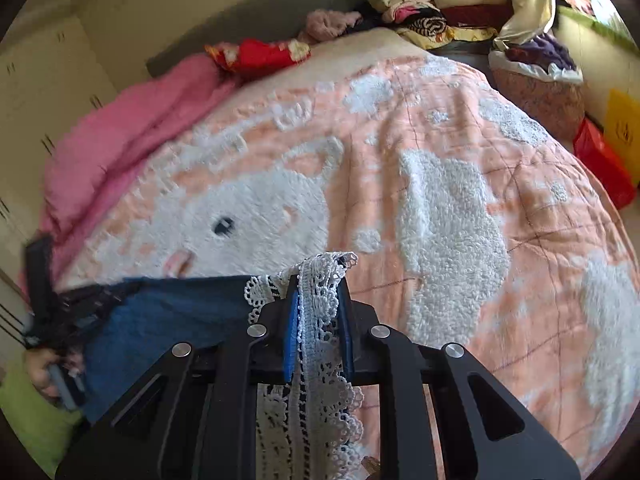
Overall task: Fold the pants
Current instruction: 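Grasp the pants edge with the left tool and fold it toward the lace hems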
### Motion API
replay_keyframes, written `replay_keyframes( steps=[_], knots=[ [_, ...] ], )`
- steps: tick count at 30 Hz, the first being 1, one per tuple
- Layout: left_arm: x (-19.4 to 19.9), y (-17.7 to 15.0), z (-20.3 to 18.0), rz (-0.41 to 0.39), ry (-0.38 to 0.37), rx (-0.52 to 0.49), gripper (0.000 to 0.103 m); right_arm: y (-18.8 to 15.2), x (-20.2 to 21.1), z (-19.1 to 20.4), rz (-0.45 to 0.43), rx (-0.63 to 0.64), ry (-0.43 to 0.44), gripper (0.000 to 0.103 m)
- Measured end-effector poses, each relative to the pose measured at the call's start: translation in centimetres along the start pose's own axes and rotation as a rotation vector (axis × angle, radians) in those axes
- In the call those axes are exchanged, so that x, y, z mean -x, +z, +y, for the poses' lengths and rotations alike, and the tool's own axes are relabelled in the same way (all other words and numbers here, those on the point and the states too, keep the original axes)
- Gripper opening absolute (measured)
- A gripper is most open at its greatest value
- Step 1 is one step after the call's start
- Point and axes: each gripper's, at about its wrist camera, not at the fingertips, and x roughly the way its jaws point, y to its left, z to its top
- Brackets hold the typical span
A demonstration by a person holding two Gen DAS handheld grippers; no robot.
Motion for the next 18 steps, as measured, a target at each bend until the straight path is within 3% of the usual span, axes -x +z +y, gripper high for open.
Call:
replay_keyframes(
  steps=[2, 4, 6, 8, 11, 15, 18],
  knots=[
    [-0.4, -0.1, 0.2, 0.001, 0.000, 0.010, 0.004, -0.7, -2.2, -0.1, 0.060, 0.019, -0.059, 0.018],
    [-0.6, -0.2, 0.3, -0.004, 0.008, 0.005, 0.006, -1.1, -2.9, -0.3, 0.053, 0.006, -0.061, 0.019],
    [-0.6, -0.2, 0.4, -0.010, 0.015, 0.005, 0.009, -1.2, -2.6, -0.7, 0.038, -0.002, -0.076, 0.025],
    [-0.4, -0.2, 0.7, -0.014, 0.004, 0.023, 0.012, -1.4, -2.3, -0.7, 0.028, 0.011, -0.098, 0.037],
    [1.4, -0.4, 1.8, -0.028, 0.043, 0.062, 0.037, -1.2, -0.4, -0.1, -0.015, 0.049, -0.218, 0.049],
    [5.6, -1.6, 3.6, -0.092, 0.122, 0.101, 0.047, -1.8, 2.9, 1.4, -0.112, 0.130, -0.310, 0.058],
    [8.2, -3.3, 4.6, -0.114, 0.161, 0.121, 0.052, -2.9, 3.9, 3.6, -0.134, 0.196, -0.259, 0.061]
  ],
)
